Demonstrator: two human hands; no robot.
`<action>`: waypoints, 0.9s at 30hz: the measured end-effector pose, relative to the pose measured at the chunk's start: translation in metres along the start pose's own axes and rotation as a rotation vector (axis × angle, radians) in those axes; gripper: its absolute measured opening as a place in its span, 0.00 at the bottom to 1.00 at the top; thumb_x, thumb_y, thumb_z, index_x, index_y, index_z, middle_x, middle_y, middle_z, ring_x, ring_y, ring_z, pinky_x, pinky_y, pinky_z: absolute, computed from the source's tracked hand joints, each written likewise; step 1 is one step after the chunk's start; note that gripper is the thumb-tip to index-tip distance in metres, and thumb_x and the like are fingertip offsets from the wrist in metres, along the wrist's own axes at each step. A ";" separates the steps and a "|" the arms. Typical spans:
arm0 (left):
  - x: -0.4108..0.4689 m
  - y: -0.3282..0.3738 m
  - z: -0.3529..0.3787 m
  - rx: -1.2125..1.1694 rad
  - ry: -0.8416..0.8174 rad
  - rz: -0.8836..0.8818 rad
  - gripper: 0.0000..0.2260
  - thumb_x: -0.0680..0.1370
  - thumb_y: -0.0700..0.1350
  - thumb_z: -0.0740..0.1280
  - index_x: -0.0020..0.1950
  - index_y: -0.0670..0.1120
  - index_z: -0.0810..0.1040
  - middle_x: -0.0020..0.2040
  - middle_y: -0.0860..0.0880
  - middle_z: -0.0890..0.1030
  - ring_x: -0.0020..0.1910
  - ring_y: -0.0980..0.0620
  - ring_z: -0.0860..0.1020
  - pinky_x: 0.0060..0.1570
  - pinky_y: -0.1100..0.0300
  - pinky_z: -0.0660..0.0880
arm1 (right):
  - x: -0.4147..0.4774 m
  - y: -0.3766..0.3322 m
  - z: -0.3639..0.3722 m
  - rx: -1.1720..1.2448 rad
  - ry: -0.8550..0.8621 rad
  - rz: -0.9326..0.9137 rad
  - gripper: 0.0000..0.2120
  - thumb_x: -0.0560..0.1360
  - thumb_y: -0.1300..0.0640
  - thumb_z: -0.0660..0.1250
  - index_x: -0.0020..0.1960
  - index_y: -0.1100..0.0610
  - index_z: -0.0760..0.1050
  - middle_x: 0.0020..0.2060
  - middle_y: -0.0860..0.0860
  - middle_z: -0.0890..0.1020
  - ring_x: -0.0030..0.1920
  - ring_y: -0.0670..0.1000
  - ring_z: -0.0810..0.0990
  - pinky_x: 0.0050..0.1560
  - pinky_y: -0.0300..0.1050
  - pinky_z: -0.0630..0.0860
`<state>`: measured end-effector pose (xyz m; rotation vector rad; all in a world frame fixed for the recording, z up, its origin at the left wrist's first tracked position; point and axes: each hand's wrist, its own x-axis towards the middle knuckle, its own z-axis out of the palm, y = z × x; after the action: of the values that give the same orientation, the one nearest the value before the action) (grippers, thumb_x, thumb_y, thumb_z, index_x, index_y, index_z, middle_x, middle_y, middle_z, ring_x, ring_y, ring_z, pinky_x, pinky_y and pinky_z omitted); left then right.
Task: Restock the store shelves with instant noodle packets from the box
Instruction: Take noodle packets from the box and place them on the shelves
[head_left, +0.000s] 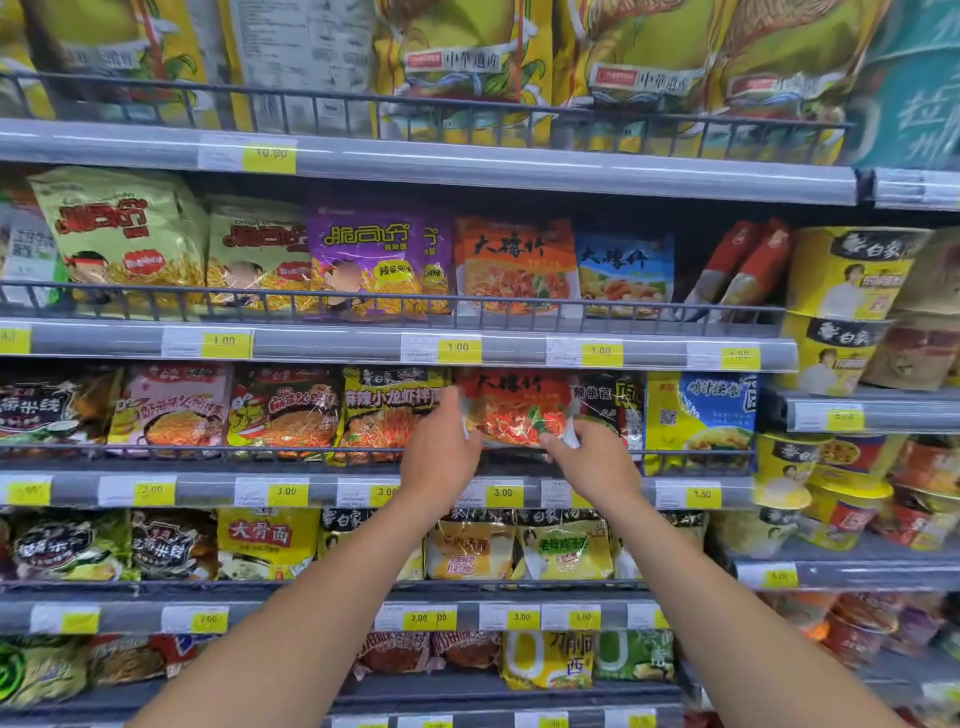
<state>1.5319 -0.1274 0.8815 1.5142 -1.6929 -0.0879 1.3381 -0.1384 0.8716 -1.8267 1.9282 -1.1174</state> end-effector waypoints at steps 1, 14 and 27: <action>0.002 -0.001 0.001 0.029 -0.002 0.021 0.19 0.80 0.46 0.69 0.68 0.47 0.68 0.44 0.49 0.78 0.37 0.50 0.77 0.30 0.59 0.69 | 0.002 0.001 0.003 -0.103 0.063 -0.002 0.21 0.76 0.36 0.64 0.46 0.54 0.78 0.35 0.50 0.82 0.36 0.53 0.80 0.33 0.45 0.74; -0.021 -0.020 0.028 0.530 0.025 0.440 0.25 0.76 0.45 0.66 0.74 0.50 0.70 0.71 0.52 0.72 0.70 0.49 0.69 0.68 0.48 0.65 | -0.013 0.018 0.043 -0.533 0.367 -0.591 0.16 0.78 0.45 0.64 0.63 0.48 0.78 0.60 0.46 0.78 0.63 0.50 0.73 0.61 0.49 0.67; -0.021 -0.022 0.040 0.545 -0.091 0.375 0.27 0.76 0.47 0.64 0.76 0.51 0.68 0.72 0.52 0.71 0.70 0.48 0.69 0.70 0.44 0.62 | -0.012 0.012 0.048 -0.580 0.263 -0.514 0.21 0.77 0.40 0.59 0.65 0.47 0.77 0.60 0.47 0.79 0.63 0.49 0.76 0.64 0.57 0.66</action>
<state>1.5231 -0.1344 0.8325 1.5484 -2.1596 0.5504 1.3627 -0.1448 0.8275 -2.7246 2.1534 -1.0388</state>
